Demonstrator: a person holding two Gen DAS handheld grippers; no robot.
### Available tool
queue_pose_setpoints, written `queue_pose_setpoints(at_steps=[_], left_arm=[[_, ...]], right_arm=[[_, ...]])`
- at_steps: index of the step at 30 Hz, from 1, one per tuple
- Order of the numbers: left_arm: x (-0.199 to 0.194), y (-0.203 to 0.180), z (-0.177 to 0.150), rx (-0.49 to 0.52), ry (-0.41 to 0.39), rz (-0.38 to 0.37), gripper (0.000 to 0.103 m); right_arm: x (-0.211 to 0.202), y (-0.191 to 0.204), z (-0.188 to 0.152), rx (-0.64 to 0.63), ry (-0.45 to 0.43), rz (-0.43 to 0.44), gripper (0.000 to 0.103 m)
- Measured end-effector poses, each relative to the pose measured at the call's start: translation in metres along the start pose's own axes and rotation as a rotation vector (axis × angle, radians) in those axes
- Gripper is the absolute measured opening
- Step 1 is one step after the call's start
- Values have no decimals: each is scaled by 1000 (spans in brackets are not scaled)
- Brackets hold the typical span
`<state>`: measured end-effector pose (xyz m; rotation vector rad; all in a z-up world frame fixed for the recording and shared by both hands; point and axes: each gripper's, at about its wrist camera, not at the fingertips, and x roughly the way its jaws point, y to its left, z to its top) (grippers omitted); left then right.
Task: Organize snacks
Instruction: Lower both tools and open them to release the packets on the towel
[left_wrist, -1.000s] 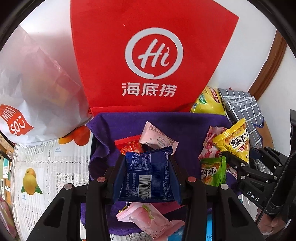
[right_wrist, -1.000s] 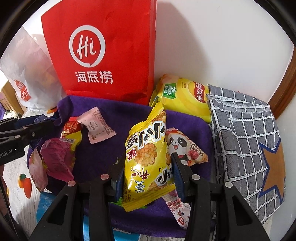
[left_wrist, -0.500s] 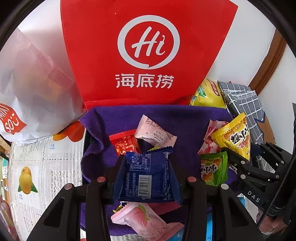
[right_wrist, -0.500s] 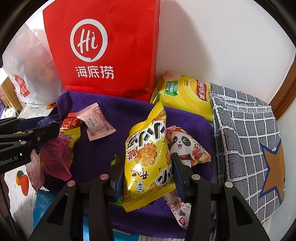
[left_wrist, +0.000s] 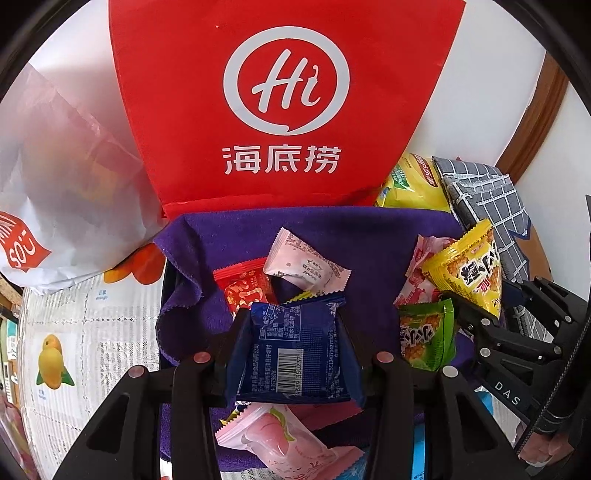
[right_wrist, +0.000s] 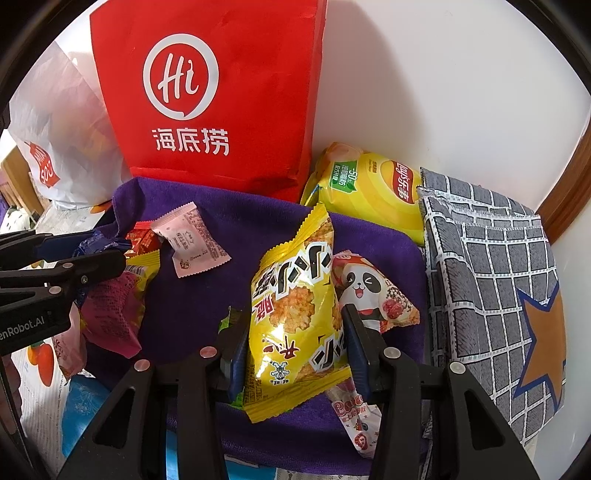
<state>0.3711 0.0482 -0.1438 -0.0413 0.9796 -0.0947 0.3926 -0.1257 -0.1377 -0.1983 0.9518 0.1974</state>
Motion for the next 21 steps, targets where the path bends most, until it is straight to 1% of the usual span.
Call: queue_pose_setpoints(at_steps=[6,11,16,21], left_arm=[[0,-1,0,2,-2,-3,44],[-4,2,2,-6,-8,-10,44],[-11,5,3,-31,-13,-27,55],[-24,3,5,-32,-32,-20,61]], right_arm=[[1,-1,0,1,11,6,47],[-3,-2,0,19,-1,20,51],[-15,0,2,28,-39,26,58],[-32,1,5,34,-88,25,68]])
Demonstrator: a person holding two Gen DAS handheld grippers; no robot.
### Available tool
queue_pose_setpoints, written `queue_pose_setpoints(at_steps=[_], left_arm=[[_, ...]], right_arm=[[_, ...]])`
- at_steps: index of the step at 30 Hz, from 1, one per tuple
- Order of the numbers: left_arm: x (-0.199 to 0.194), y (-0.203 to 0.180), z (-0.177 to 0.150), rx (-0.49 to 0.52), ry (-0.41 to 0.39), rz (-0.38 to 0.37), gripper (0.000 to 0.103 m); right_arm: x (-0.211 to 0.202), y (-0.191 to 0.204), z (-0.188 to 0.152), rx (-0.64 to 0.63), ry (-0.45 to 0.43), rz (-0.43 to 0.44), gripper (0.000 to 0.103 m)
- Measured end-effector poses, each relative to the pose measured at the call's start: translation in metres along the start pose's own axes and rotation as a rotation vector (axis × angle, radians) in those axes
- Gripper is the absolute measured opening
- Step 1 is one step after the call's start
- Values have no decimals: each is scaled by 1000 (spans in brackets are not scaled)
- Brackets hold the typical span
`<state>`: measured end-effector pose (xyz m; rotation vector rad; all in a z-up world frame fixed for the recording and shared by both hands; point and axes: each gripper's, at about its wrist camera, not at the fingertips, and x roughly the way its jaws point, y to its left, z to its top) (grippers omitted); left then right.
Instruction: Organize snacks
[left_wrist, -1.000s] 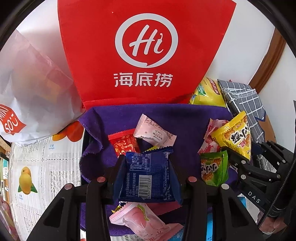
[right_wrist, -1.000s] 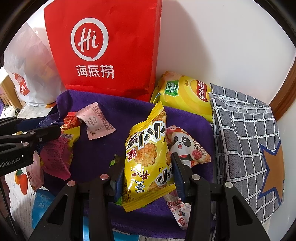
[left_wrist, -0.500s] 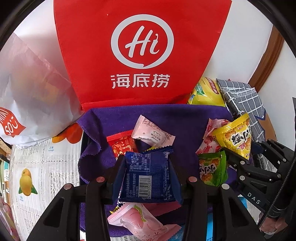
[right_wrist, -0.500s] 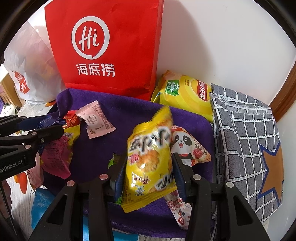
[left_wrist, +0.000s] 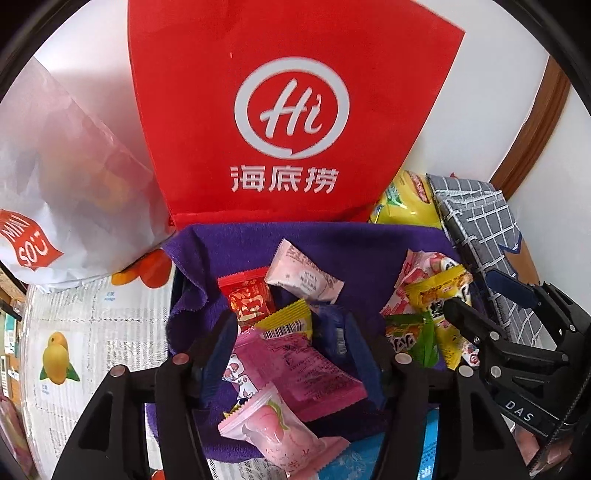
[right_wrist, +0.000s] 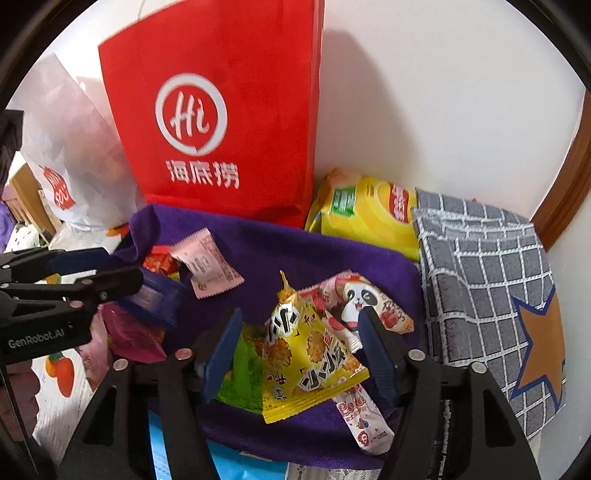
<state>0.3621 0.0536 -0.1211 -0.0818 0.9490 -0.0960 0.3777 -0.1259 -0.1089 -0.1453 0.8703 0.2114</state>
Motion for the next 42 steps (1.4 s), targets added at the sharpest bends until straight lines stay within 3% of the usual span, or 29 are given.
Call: queue_pose_setpoints(at_steps=[7,13,23,27,30,34,42], left_arm=[[-34,-5,2,12,-40,-7,64],[-77,-14,-20,23,-100,16,64],[-153,-36,-82,56,-217,29,67],[-181,-46,-110,66,-236,28,82],[-198,-51,-128,61,-243,40,82],[-221,-55,-154,38,-273,41,91],[-249,-65,-200,24,-299,54,93]], right_arm=[[-34,-3,8,52,-54,1,70],[-76,0,4,61,-83,5,70],[-153,16,-49,81,-82,-75,71],[-188,20,-76,99,-94,-97,72],[-210,19,-97,134,-106,-102,80],[-236,24,-126,139,-143,-106,92],[-272,30,-173,151,-194,-94,101]])
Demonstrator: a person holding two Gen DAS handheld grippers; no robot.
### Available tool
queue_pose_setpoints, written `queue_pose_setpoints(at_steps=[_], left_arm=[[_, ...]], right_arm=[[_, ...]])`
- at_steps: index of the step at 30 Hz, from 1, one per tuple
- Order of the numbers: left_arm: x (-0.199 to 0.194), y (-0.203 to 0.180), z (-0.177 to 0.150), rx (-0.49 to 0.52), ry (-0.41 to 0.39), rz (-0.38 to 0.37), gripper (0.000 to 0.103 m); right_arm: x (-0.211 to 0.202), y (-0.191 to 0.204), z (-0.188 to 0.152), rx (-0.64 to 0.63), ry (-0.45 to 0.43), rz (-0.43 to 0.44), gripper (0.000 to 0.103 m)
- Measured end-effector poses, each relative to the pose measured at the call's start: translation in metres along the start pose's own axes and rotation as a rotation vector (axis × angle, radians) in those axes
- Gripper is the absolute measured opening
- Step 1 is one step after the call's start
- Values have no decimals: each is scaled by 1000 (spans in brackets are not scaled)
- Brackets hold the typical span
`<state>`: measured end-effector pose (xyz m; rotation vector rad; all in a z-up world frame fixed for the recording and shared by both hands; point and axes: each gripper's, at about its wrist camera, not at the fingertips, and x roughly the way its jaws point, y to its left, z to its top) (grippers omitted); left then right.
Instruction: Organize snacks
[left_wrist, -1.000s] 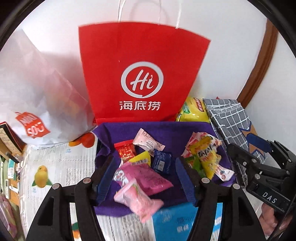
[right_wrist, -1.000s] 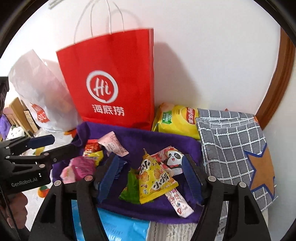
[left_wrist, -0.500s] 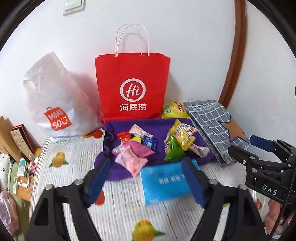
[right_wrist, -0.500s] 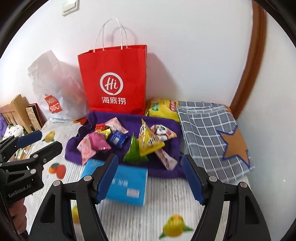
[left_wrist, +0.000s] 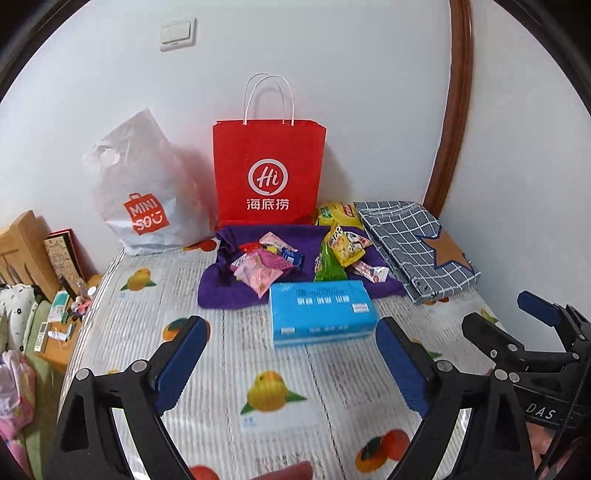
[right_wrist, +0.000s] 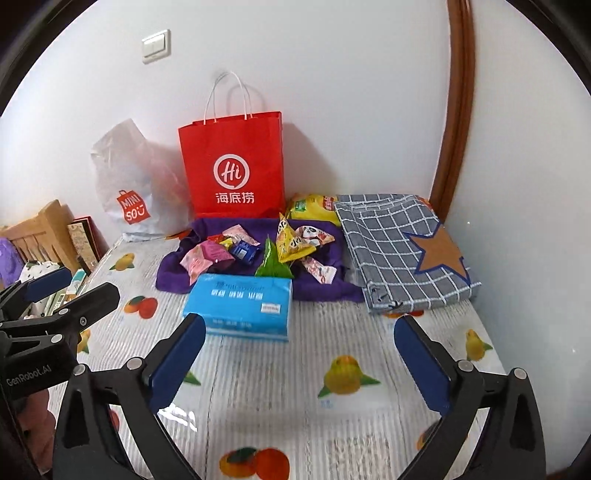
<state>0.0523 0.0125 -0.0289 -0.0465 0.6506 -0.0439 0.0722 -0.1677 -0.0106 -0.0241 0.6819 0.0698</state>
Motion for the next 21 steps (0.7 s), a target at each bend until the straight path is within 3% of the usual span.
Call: queue_pose_setpoints(at_steps=[9,21], left_arm=[[-32,-8,-21,-1,-26,-5,93],[-45,-15,-26,9,-39,-8,93]], right_arm=[[-30,-7,-22,19,-11,-11,102],[-52,-9,-30,22,-25,-14,102]])
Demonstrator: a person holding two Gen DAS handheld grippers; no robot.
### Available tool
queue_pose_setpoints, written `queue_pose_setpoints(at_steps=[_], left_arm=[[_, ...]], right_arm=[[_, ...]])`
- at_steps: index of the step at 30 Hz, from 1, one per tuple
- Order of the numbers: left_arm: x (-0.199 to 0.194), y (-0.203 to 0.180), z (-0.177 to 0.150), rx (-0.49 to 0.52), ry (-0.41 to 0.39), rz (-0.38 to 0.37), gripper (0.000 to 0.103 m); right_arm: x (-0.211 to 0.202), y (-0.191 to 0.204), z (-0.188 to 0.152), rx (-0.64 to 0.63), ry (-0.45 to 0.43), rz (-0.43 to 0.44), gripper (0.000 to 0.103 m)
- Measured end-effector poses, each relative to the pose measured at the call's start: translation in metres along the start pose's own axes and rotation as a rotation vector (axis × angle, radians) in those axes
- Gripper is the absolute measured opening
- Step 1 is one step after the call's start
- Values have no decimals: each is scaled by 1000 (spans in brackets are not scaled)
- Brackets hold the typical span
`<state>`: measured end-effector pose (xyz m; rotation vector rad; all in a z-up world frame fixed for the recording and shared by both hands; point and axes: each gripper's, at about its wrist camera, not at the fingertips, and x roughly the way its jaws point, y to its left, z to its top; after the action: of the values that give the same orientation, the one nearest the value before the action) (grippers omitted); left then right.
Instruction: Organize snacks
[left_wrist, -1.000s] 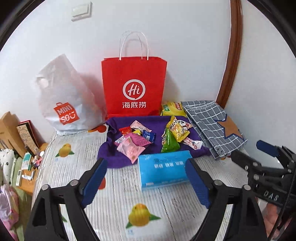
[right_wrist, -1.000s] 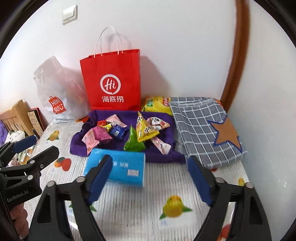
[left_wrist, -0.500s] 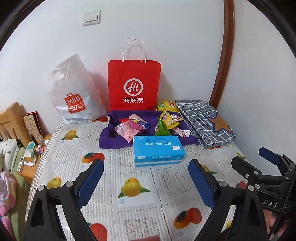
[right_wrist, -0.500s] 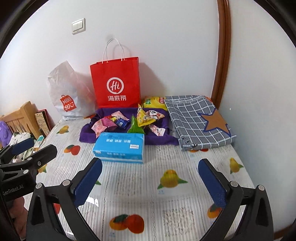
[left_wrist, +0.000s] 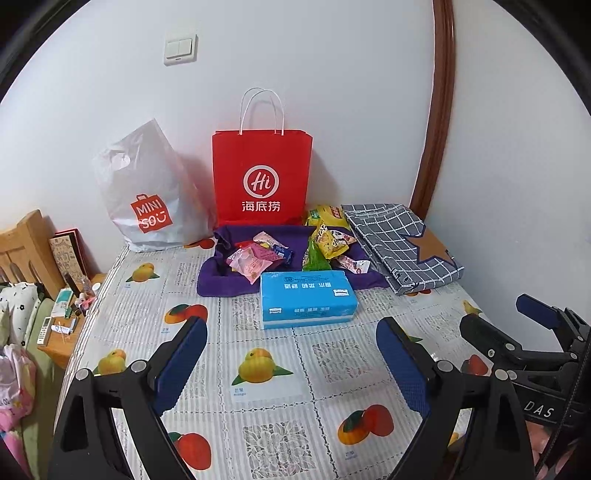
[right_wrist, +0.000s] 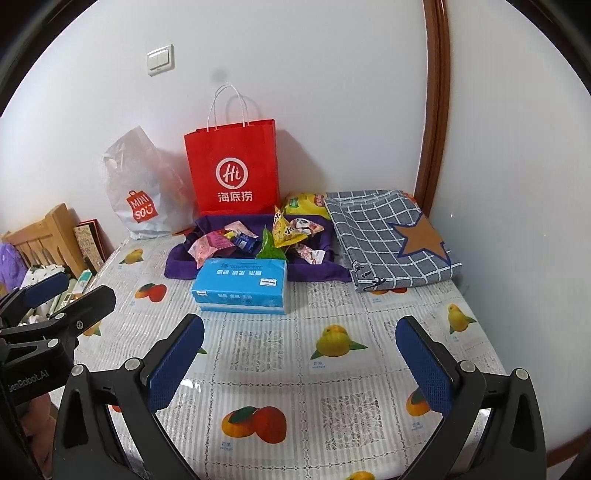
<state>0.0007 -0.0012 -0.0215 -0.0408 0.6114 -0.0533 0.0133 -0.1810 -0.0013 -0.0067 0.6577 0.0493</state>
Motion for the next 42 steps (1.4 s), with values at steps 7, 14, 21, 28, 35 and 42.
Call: queue_pose_setpoints(at_steps=[7,14,21,28,35,42], left_arm=[[-2,-2,0,-1,4,-1,93],[-3,-6,0,7,3,0,93],[-4,-7,0,7,2,4,93],[-5,-6,0,7,3,4,93],[-5,-5,1,7,0,3,93],[-5,-5,1,7,2,3,93]], right_arm=[[-7,-3,1,6,-13,-5,102],[-10,-4,1,5,-19,-5,102],[-11,-3,2,-1,-24,-4,102],[-12,-2,2,-1,-26,0,102],[-13,-1,2,1,-29,1,102],[-13,-2,3,-1,-30,4,102]])
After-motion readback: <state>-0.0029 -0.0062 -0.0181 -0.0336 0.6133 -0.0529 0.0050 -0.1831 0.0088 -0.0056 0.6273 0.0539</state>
